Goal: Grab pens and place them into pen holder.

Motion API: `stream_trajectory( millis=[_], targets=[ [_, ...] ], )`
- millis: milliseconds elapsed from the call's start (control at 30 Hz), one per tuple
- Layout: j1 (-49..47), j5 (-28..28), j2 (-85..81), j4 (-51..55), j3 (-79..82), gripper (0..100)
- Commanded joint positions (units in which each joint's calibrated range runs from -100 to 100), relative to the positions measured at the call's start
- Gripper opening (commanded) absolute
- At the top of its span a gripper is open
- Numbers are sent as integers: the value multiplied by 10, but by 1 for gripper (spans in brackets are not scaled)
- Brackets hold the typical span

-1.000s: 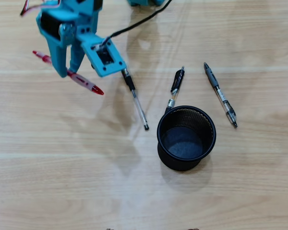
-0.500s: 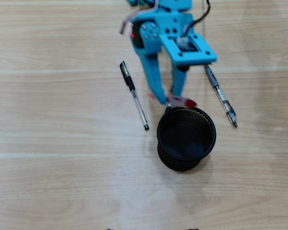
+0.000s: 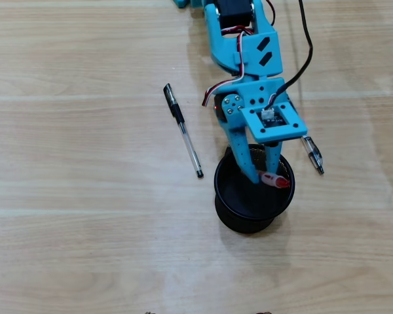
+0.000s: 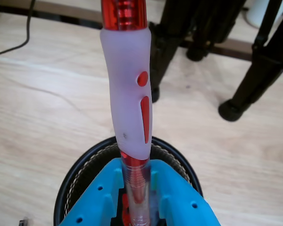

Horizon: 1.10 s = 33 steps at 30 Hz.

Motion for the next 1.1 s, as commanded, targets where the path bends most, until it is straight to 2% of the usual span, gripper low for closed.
stream_trajectory(
  millis=[0,133,367,400,433,467,533,733,833,1067],
  targets=[
    [1,2,-34,-15,-5,3],
    [1,15,-34,-20,-5,11],
    [2,28,-41,-21,-11,11],
    [5,40,-44,-15,-12,11],
    [9,88,-54,-14,-24,11],
    [10,112,-67,-3,-28,11],
    [22,152,-99,77,-34,11],
    [116,246,-176,449,-45,11],
    [174,261,-170,580,-4,11],
    [169,260,-79,582,69,11]
  ],
)
